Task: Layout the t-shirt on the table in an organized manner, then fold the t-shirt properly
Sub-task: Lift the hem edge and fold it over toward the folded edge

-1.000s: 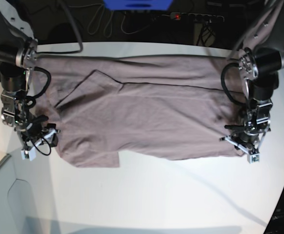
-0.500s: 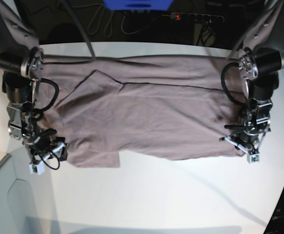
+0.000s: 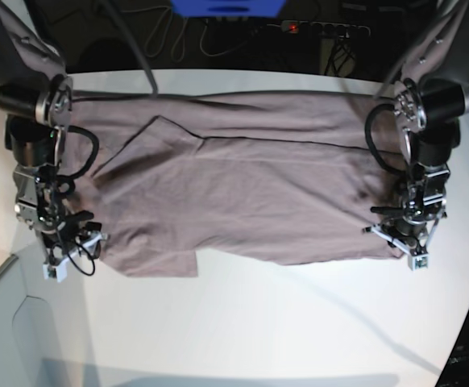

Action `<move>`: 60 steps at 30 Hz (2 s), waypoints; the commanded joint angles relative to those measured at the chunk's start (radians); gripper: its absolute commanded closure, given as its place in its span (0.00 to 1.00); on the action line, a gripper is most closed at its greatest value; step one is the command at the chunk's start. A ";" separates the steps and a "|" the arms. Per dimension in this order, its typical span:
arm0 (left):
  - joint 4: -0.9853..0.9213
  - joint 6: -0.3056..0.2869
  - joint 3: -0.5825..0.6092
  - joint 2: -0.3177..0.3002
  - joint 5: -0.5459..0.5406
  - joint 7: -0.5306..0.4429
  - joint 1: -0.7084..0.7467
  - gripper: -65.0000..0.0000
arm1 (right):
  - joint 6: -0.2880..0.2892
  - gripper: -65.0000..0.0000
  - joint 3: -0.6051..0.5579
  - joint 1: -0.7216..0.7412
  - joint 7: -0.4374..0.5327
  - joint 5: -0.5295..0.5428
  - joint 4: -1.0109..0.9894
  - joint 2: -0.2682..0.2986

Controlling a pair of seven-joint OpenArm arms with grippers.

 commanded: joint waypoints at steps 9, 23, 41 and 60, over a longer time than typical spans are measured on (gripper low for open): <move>0.012 0.002 0.003 -0.011 0.007 -0.013 -0.017 0.86 | -0.006 0.51 -0.149 -0.014 0.022 0.008 0.012 -0.007; 0.066 -0.002 -0.005 -0.009 0.001 -0.004 0.001 0.94 | -0.003 1.00 -0.175 -0.068 0.014 0.013 0.139 0.030; 0.750 -0.003 -0.005 0.057 -0.200 0.280 0.290 1.00 | 0.091 1.00 0.052 -0.370 0.009 0.015 0.600 -0.017; 0.959 -0.002 -0.119 0.048 -0.371 0.369 0.523 1.00 | 0.094 1.00 0.179 -0.679 0.019 0.015 0.969 -0.129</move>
